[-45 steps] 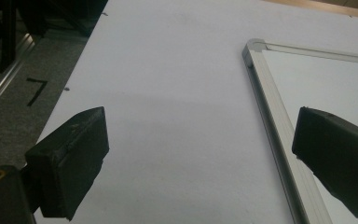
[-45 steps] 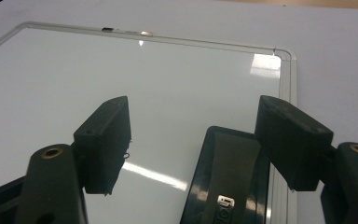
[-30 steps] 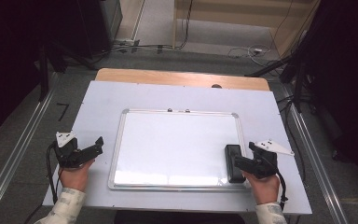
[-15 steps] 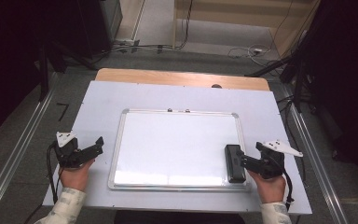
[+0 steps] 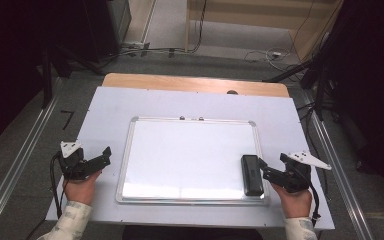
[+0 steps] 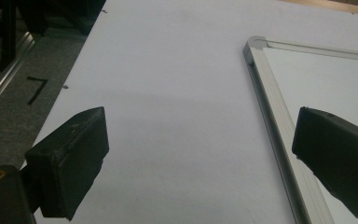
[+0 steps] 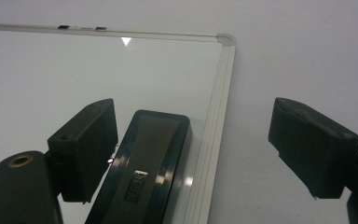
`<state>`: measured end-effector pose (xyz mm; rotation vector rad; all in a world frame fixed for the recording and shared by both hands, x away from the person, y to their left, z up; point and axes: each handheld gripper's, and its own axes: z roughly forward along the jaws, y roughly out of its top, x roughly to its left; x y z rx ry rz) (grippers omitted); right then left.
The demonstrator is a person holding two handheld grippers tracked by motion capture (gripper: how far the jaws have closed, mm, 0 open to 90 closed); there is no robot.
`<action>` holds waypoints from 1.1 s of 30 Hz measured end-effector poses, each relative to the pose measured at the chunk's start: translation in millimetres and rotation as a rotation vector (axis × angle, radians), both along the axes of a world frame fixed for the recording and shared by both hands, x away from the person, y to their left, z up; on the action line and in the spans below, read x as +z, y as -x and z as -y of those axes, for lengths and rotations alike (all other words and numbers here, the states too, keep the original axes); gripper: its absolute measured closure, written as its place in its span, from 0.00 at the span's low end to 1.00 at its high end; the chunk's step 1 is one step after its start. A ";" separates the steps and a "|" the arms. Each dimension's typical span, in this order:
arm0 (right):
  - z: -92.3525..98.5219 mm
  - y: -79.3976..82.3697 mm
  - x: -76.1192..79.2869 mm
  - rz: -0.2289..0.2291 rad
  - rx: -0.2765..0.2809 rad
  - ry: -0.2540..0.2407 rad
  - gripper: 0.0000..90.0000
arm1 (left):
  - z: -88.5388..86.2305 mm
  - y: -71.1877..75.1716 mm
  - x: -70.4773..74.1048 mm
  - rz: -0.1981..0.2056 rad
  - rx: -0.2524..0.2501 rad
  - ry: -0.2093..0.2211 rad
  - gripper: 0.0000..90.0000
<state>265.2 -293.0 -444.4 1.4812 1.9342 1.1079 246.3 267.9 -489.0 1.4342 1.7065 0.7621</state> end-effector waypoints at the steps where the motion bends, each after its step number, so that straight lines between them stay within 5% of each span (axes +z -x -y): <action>1: 0.7 0.2 0.1 -0.001 -0.005 -0.001 0.16 | 0.0 0.0 0.0 0.000 0.000 0.000 0.05; 33: 33.0 0.5 -6.9 -0.004 -0.079 0.023 0.16 | -0.3 0.3 0.4 0.002 0.001 0.002 0.05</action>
